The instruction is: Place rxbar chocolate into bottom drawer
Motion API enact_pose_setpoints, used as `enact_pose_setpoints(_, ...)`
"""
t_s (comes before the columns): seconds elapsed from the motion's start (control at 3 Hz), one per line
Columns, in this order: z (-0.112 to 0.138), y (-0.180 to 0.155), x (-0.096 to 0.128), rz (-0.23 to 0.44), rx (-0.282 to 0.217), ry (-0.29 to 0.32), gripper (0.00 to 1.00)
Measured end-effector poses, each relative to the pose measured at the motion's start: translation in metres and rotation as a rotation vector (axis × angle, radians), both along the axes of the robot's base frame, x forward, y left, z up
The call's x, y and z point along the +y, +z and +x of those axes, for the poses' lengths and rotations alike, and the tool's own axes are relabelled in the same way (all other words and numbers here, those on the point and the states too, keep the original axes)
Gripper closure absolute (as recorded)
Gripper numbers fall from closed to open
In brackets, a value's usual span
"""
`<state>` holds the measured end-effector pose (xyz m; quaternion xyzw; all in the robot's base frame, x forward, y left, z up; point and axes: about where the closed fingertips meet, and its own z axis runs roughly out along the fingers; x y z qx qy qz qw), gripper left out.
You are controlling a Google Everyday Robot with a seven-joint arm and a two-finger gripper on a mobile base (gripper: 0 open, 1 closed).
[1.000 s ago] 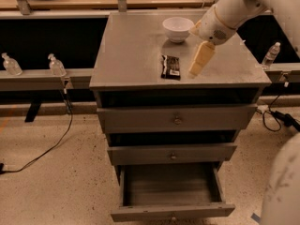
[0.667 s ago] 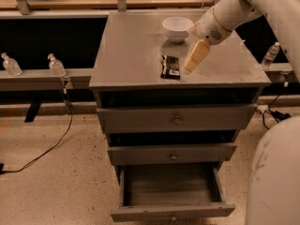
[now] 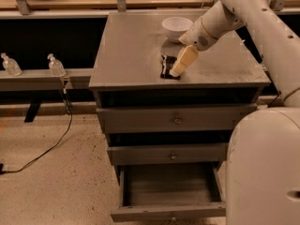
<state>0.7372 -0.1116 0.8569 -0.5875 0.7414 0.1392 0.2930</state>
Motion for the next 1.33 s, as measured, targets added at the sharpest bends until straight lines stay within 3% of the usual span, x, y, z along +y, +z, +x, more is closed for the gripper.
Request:
enact_pose_setpoints(0.33, 0.001, -0.008, 0.009, 0.031, 0.032, 0.016, 0.0)
enact_pose_setpoints(1.33, -0.005, -0.037, 0.019, 0.092, 0.095, 0.051, 0.45)
